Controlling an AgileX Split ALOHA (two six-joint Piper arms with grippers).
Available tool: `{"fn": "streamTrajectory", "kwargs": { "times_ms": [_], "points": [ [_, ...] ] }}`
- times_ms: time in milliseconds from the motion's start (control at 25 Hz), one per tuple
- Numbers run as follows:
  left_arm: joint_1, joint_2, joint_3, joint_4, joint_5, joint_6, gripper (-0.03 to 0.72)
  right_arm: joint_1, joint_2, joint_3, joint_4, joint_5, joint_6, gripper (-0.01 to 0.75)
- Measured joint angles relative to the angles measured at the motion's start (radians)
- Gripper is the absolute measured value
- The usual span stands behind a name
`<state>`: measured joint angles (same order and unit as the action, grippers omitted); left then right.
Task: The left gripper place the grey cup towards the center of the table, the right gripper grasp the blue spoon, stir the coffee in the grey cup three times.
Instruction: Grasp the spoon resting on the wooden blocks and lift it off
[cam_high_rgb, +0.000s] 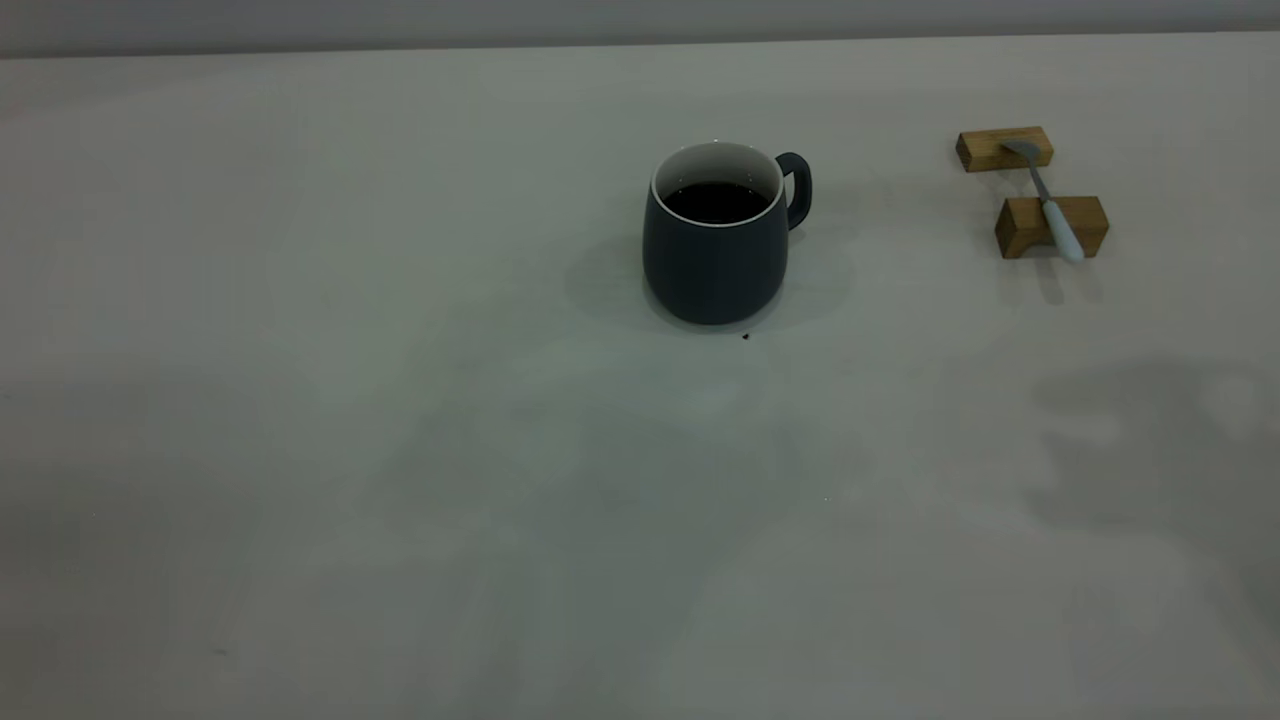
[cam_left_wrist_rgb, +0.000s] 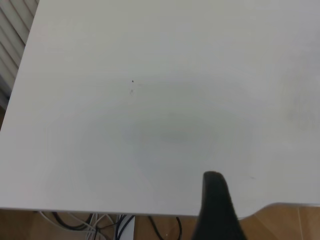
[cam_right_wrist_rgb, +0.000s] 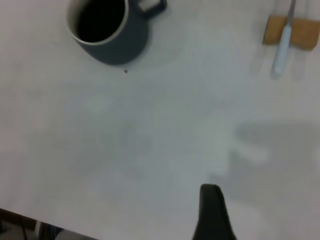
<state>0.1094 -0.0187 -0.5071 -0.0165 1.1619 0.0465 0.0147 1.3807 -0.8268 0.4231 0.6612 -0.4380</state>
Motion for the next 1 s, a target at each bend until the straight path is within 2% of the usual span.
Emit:
{"fn": "streamTrajectory", "kwargs": {
  "times_ms": [320, 520, 720, 1000],
  "points": [
    [0.000, 0.000, 0.000, 0.000, 0.000, 0.000, 0.585, 0.000, 0.418, -0.217, 0.003, -0.011, 0.002, 0.578],
    [0.000, 0.000, 0.000, 0.000, 0.000, 0.000, 0.585, 0.000, 0.628, -0.373, -0.052, -0.004, 0.071, 0.578],
    [0.000, 0.000, 0.000, 0.000, 0.000, 0.000, 0.585, 0.000, 0.775, -0.498, -0.167, 0.002, 0.169, 0.578],
    [0.000, 0.000, 0.000, 0.000, 0.000, 0.001, 0.585, 0.035, 0.921, -0.631, -0.216, 0.007, 0.201, 0.578]
  ]
}}
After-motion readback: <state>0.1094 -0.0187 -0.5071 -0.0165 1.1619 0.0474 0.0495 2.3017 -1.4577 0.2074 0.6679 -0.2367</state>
